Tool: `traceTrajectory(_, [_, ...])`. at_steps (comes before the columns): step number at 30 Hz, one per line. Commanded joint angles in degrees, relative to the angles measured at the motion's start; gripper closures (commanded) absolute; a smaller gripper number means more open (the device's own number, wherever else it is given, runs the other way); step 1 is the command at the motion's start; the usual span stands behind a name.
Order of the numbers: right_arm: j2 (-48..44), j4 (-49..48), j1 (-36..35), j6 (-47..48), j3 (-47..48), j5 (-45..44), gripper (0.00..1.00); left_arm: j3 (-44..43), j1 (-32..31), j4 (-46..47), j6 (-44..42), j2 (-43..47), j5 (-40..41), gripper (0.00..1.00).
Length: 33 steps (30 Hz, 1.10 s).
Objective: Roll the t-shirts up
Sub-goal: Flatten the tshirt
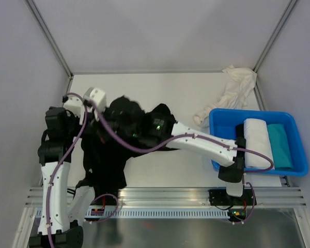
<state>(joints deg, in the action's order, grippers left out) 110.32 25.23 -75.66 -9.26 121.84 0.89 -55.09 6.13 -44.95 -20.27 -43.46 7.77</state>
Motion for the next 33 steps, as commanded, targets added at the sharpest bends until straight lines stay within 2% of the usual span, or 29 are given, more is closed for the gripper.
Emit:
traceTrajectory(1, [-4.0,-0.4,11.4,-8.1,3.2,3.4,1.0,-11.2,0.2,3.5,-4.1,-2.5,9.5,0.0])
traceTrajectory(3, [-9.6,-2.3,17.9,-15.5,-3.2,2.5,1.0,-17.3,0.2,3.7,-4.2,-4.6,9.9,0.0])
traceTrajectory(4, [-13.1,-4.9,25.7,-18.6,-11.4,3.2,1.0,-19.0,0.3,3.6,-4.4,-6.5,8.7,0.0])
traceTrajectory(5, [-14.6,-6.6,29.9,-23.6,-15.7,4.5,1.0,-21.2,0.2,3.6,-4.3,-7.7,7.6,0.0])
traceTrajectory(6, [-15.7,-8.3,34.3,-25.2,-23.3,5.9,1.0,-21.8,0.1,3.5,-4.3,-8.5,6.5,0.0])
traceTrajectory(7, [-16.6,-9.5,41.5,-26.1,-26.4,6.5,1.0,-22.2,0.2,3.2,-3.8,-10.1,2.8,0.0])
traceTrajectory(9, [-16.2,-9.4,46.5,-25.3,-30.9,6.6,1.0,-22.2,0.0,1.8,-2.3,-11.6,-1.4,0.0])
traceTrajectory(10, [-15.0,-8.5,49.6,-24.5,-34.0,6.7,1.0,-22.0,0.0,-0.3,0.2,-12.8,-6.4,0.0])
traceTrajectory(13, [-12.6,-8.8,51.1,-22.4,-38.6,6.8,1.0,-18.1,-4.4,-3.6,0.1,-15.1,-16.5,0.0])
traceTrajectory(14, [-12.2,-9.2,51.1,-22.2,-39.5,6.8,1.0,-13.7,-7.8,-3.5,-0.6,-14.6,-17.2,0.0])
traceTrajectory(15, [-11.7,-9.9,51.1,-21.9,-40.9,6.7,0.99,-11.4,-14.6,-3.5,-2.1,-14.2,-17.2,0.0])
traceTrajectory(17, [-10.6,-10.1,51.2,-21.4,-41.6,6.1,1.0,-5.7,-21.1,-3.5,-3.3,-13.8,-17.5,0.0])
traceTrajectory(18, [-10.3,-10.3,51.3,-21.4,-42.2,6.0,1.0,-4.1,-27.0,-3.5,-3.7,-13.7,-17.9,0.0])
traceTrajectory(24, [-9.7,-11.9,52.0,-21.0,-44.6,5.2,1.0,8.8,-47.3,-0.3,-10.9,-16.8,-15.8,0.0])
traceTrajectory(27, [-9.9,-12.5,52.5,-20.8,-46.1,4.9,1.0,12.4,-52.7,1.0,-12.9,-20.0,-14.8,0.0])
traceTrajectory(33, [-9.9,-12.8,53.3,-20.5,-47.1,5.4,1.0,19.7,-57.4,7.4,-18.7,-24.0,-16.7,0.01])
